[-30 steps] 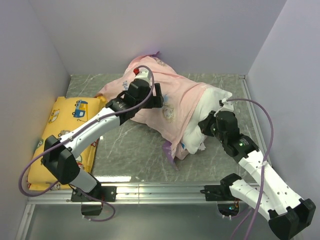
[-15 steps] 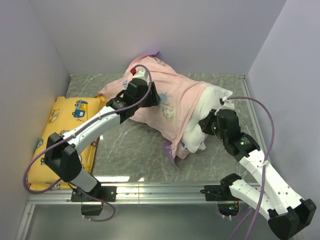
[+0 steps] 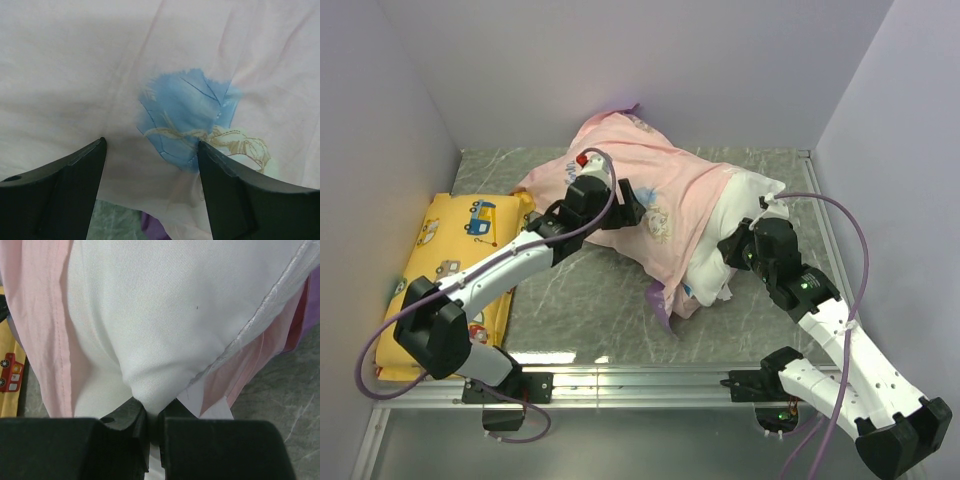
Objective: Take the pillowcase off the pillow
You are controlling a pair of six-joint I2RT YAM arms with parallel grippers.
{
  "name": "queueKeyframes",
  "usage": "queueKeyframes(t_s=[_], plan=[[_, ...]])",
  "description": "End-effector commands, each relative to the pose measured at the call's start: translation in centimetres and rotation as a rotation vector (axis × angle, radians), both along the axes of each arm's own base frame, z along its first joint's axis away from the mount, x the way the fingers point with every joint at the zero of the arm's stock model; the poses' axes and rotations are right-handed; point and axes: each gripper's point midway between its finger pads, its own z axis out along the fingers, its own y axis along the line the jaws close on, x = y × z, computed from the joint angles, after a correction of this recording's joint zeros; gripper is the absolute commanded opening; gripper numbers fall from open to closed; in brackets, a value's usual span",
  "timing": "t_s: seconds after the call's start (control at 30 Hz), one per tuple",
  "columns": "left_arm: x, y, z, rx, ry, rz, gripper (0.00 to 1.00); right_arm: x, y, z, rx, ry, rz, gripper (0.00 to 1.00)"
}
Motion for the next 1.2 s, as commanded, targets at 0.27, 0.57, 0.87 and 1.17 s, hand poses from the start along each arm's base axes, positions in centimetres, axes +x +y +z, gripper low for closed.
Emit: queueKeyframes(t_s=[0.27, 0.57, 0.87, 1.17], plan=[[-1.6, -2.8, 3.8, -0.208, -0.119, -0.107, 0.81, 1.7, 0.0, 3.5, 0.025, -0.129, -0.015, 0.0], [1.3, 0.0, 0.9, -0.043, -0.045, 0.116, 0.04, 1.6, -0.9, 4.3, -0.001, -0.138, -0.043, 0.0], [8.4, 11.4, 1.2, 0.099, -0.021, 0.518, 0.0, 1.1, -4.2, 7.2, 0.008, -0.161, -0.136, 0.0], [13.4, 19.7, -2.1, 0.103, 0.057, 0.722, 0.0, -1.8, -7.6, 14.8, 0.071, -0.295, -0.222, 0.0]])
